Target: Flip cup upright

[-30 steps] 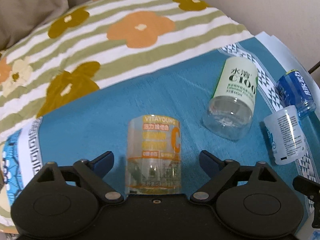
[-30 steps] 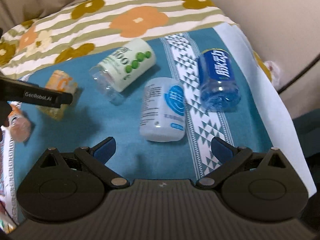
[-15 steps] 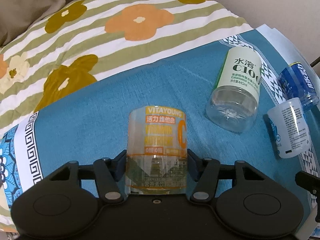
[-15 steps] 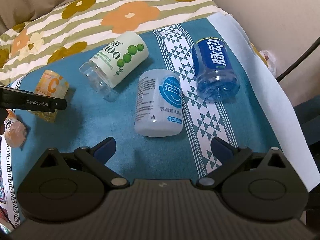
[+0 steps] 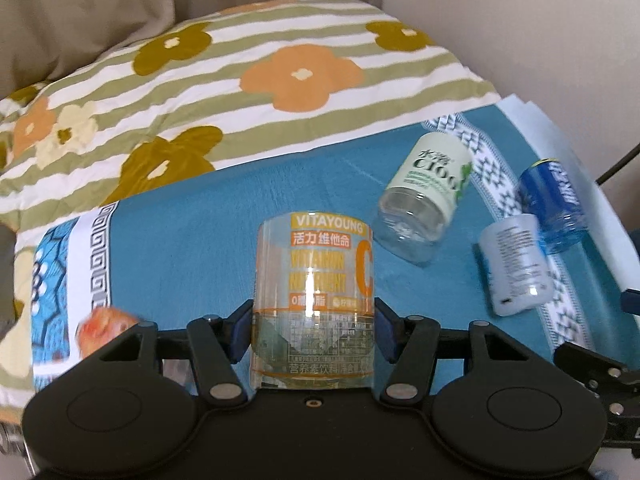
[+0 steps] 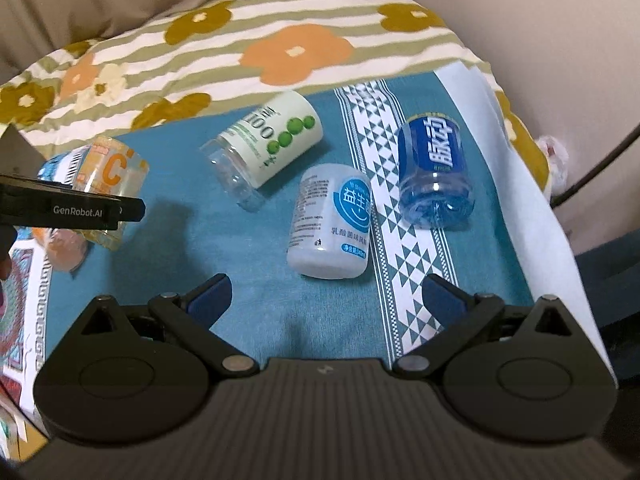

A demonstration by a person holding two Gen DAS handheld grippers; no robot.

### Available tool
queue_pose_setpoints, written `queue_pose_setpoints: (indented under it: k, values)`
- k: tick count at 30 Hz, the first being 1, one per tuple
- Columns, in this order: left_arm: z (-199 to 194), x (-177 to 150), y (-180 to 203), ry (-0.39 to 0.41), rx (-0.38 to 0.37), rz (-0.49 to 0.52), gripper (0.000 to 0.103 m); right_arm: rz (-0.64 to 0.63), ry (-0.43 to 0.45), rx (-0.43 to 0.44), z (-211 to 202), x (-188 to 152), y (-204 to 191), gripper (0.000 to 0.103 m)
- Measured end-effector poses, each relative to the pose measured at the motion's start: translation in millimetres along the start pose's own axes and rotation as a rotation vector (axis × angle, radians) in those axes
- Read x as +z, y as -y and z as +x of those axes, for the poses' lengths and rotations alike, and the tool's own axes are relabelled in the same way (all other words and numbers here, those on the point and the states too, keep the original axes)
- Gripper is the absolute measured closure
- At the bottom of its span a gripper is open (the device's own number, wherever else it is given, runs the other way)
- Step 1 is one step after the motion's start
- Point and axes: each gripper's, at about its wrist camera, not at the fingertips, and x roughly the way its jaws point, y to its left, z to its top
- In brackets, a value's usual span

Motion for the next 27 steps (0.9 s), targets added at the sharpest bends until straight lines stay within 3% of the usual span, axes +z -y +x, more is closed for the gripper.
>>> queue_pose_setpoints:
  k: [11,19,27]
  values:
    - [-42.9,-62.9,34.2,0.029,0.051,-0.163,0.039,-0.164,0.049,0.082,-29.0,-16.2,16.7,0.000]
    - [-22.8,-100.6,52.9,-0.019,0.058,-0.253,0.039,-0.276,0.020,0.134,-15.4,-39.1,23.2,0.000]
    - [13.1,-105.0,70.5,-0.058,0.058,-0.219,0.039,-0.265,-0.028,0.137,9.7,-51.2,29.8,0.000]
